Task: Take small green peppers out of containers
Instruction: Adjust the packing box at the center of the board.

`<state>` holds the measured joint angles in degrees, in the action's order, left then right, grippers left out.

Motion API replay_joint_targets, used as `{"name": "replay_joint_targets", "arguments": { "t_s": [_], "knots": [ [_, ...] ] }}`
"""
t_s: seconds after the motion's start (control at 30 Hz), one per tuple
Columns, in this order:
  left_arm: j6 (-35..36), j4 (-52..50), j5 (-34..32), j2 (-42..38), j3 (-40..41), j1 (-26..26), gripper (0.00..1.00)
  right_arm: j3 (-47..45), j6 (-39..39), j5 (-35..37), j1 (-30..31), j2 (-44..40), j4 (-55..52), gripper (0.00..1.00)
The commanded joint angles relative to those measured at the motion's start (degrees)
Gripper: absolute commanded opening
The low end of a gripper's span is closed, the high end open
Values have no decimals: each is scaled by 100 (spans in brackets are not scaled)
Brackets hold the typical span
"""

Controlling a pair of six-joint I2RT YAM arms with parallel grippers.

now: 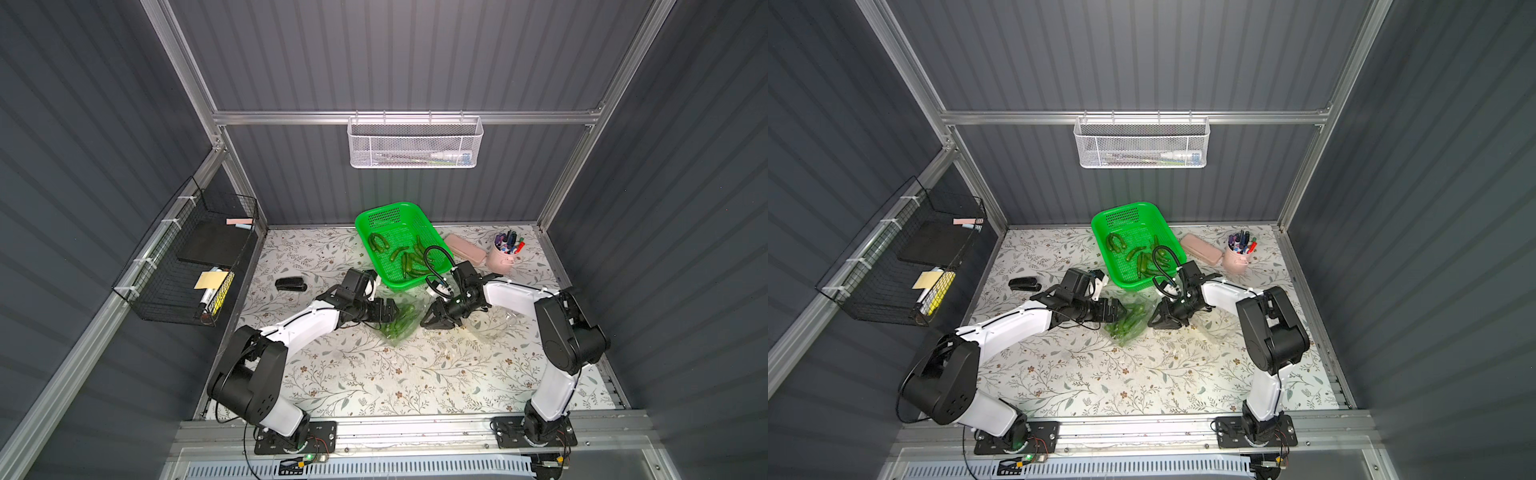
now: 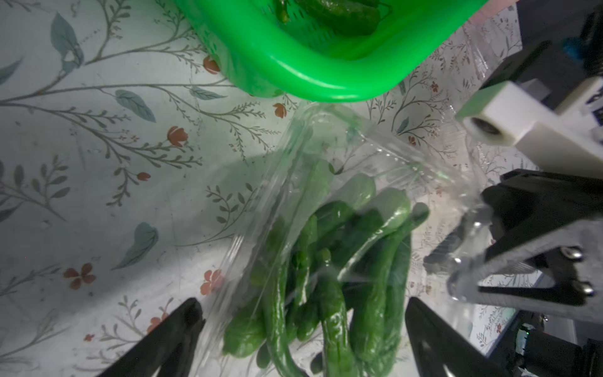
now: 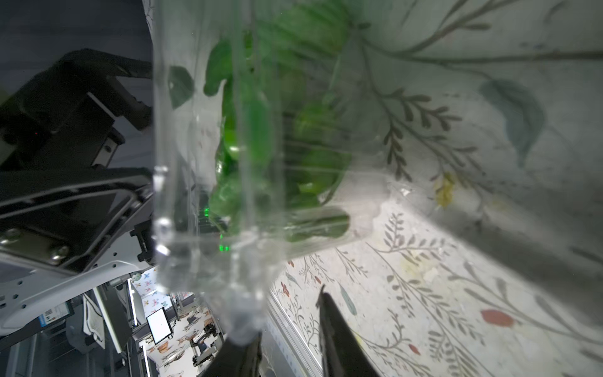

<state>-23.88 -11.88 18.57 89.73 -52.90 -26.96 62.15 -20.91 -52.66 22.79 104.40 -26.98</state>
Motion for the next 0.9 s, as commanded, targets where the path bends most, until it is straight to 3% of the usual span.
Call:
{"name": "replay_joint_targets", "arguments": {
  "t_s": [0.0, 0.33, 0.87],
  "knots": [
    [-47, 16, -156, 145, -265, -28, 99, -140, -159, -569, -88, -34, 376, 31],
    [-38, -140, -171, -2, -455, -37, 99, -274, -87, -916, -144, -32, 427, 32],
    [-12, -51, -68, 551, -738, -37, 99, -202, -270, -1053, -152, 382, 773, 33]
  ]
}}
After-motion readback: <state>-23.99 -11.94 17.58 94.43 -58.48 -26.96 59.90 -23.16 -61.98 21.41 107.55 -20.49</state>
